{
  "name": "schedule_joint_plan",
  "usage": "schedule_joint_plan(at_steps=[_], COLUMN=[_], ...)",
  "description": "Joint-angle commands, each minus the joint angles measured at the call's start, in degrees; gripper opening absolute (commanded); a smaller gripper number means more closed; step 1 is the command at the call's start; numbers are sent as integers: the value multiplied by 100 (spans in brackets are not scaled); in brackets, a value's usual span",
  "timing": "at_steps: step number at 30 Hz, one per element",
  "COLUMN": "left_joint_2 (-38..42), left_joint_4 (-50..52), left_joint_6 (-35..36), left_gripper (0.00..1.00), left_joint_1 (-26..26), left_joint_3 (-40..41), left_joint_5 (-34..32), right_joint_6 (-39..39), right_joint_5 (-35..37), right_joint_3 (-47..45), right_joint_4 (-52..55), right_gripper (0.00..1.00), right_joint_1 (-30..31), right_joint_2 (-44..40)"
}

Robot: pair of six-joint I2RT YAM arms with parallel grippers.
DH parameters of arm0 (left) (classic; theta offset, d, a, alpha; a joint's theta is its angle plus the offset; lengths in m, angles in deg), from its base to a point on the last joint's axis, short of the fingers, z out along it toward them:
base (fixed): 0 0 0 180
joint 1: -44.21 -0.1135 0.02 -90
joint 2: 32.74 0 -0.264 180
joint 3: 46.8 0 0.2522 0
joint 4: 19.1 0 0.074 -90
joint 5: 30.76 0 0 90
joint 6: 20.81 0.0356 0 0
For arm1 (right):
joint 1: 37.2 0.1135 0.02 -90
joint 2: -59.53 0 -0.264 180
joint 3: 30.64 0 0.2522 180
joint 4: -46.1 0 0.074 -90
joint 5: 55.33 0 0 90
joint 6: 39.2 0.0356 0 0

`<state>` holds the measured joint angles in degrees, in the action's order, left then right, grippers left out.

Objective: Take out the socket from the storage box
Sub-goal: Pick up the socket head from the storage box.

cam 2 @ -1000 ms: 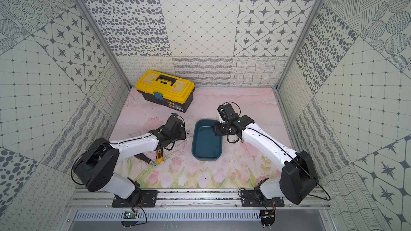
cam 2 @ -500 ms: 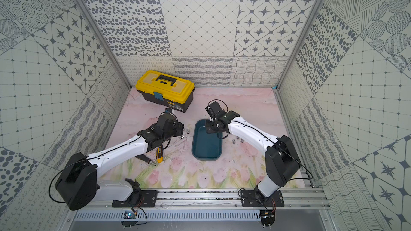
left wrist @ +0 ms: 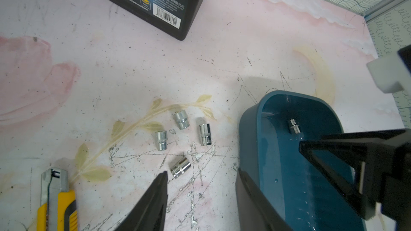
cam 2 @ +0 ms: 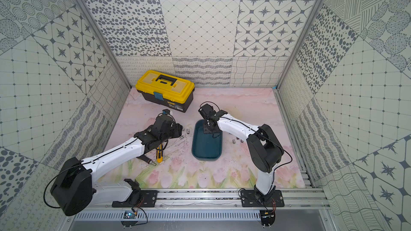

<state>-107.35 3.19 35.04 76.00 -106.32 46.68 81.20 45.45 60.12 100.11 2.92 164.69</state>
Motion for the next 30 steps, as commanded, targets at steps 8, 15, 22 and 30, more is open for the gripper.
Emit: schedule_joint_plan(at_steps=[8,15,22,30], left_joint_2=[36,67,76,76], left_joint_4=[114,69,78,39], left_joint_6=[164,124,101,97], left_gripper=[55,55,56,56], left_joint_1=[-50,-50,-53,-57], left_joint_3=[-56,-37,-40,-54], left_joint_5=[171,276,262,305], right_joint_6=[-148,-22,59,55], right_joint_5=[159,258,211,101], right_joint_3=[237,428,553,650], right_joint_4=[-105,83,186,206], right_gripper=[63,66,66,66], right_joint_1=[-92,-148,-222,-226], right_joint_2=[319,614,813,978])
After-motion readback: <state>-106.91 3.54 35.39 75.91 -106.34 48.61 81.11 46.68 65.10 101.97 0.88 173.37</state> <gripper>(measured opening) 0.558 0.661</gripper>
